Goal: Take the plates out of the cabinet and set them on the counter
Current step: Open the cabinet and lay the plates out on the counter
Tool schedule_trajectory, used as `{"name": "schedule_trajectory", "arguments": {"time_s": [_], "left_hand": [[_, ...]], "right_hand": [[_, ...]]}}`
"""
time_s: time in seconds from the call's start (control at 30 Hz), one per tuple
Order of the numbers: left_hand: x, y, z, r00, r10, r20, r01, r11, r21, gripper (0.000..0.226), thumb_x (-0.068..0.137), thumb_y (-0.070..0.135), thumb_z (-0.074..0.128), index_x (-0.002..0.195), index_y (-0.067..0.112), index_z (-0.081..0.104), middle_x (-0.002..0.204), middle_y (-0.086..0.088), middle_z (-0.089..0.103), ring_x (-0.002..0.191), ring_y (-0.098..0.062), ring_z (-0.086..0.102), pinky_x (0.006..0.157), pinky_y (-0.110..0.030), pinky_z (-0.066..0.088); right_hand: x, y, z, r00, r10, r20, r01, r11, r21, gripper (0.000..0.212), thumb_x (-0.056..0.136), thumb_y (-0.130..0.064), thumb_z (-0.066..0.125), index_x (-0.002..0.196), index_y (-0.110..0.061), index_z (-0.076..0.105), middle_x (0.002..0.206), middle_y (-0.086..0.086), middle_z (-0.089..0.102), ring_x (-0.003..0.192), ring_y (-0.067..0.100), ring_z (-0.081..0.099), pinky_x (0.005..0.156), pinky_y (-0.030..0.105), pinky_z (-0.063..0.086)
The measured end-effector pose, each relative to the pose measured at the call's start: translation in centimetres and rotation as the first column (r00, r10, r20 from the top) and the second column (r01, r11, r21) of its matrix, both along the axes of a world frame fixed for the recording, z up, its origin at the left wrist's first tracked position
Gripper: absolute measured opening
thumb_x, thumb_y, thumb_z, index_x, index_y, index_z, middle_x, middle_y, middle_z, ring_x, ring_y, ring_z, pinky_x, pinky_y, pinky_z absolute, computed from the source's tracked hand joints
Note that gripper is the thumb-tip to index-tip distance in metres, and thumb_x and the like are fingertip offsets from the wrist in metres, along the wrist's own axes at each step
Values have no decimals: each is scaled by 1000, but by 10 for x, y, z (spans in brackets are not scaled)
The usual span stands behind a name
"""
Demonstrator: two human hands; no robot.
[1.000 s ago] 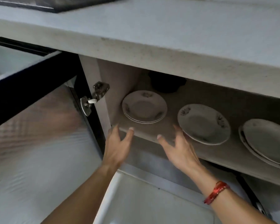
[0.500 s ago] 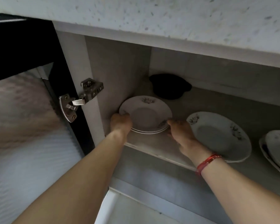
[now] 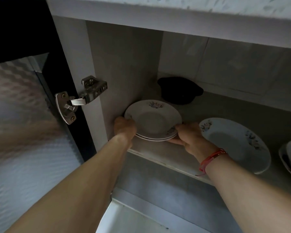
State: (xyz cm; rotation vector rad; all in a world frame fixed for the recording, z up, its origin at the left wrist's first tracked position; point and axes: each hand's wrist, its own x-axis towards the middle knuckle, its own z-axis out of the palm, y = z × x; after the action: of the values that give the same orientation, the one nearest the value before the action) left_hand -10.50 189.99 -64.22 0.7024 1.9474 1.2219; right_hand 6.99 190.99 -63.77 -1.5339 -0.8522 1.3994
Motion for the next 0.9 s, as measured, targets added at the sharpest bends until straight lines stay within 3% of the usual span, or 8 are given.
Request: {"name": "schedule_trajectory", "arguments": {"time_s": [0.13, 0.27, 0.4, 0.53, 0.63, 0.77, 0.83, 0.9], "left_hand": [[2, -10, 5, 1000, -22, 16, 21, 999, 37, 36, 97, 18, 50, 125, -3, 58, 125, -19, 62, 111, -32, 60, 92, -39, 49], [5, -29, 17, 998, -2, 64, -1, 998, 61, 30, 97, 10, 47, 119, -4, 60, 114, -21, 64, 103, -30, 62, 77, -32, 45], [8, -58, 40, 987, 14, 159, -22, 999, 43, 17, 92, 7, 53, 107, 4, 62, 100, -7, 65, 95, -24, 60, 89, -34, 51], [9, -93, 73, 978, -15, 206, 11, 1000, 18, 25, 85, 2, 58, 109, 4, 66, 102, -13, 70, 93, -30, 67, 86, -41, 56], [9, -121, 97, 961, -76, 267, 86, 996, -26, 25, 85, -5, 54, 85, 17, 66, 85, -7, 70, 81, -25, 67, 76, -38, 57], [5, -158, 128, 945, -101, 311, 139, 985, -103, 21, 82, -4, 55, 91, 12, 65, 68, -5, 66, 65, -24, 64, 57, -30, 55], [7, -176, 147, 940, -96, 327, 150, 978, -143, 15, 85, -2, 53, 89, 8, 64, 62, -7, 62, 58, -25, 59, 65, -39, 57], [10, -197, 168, 948, -112, 297, 168, 971, -168, 18, 91, -2, 49, 84, 10, 61, 67, -11, 62, 58, -26, 60, 68, -47, 57]], "right_hand": [[1, -6, 3, 999, -33, 1, 33, 999, 12, 24, 96, 5, 49, 115, -1, 62, 115, 22, 68, 81, 28, 69, 42, 33, 57], [5, -20, 23, 998, -5, 59, 5, 1000, 6, 23, 95, 5, 48, 111, -3, 62, 108, 22, 70, 71, 26, 70, 40, 28, 54], [14, -50, 52, 995, 34, 89, -32, 999, -22, 24, 96, 5, 43, 108, -5, 61, 106, 21, 70, 73, 28, 69, 38, 27, 54], [26, -85, 85, 993, 35, 114, -26, 996, -80, 28, 93, 7, 44, 108, -4, 65, 105, 20, 71, 79, 31, 71, 42, 32, 58], [33, -115, 106, 989, 49, 139, -29, 990, -140, 30, 91, 8, 46, 109, -4, 67, 100, 18, 72, 86, 33, 71, 46, 33, 59], [41, -157, 138, 978, 87, 187, -49, 979, -199, 24, 93, 4, 51, 97, -13, 67, 89, 10, 72, 75, 25, 72, 50, 31, 60], [44, -179, 155, 980, 74, 185, -30, 972, -232, 25, 94, 3, 52, 87, -18, 63, 87, 8, 70, 73, 23, 70, 48, 32, 60], [46, -202, 171, 984, 52, 168, -6, 964, -265, 21, 94, 5, 52, 90, -12, 64, 89, 11, 71, 76, 27, 71, 49, 35, 61]]}}
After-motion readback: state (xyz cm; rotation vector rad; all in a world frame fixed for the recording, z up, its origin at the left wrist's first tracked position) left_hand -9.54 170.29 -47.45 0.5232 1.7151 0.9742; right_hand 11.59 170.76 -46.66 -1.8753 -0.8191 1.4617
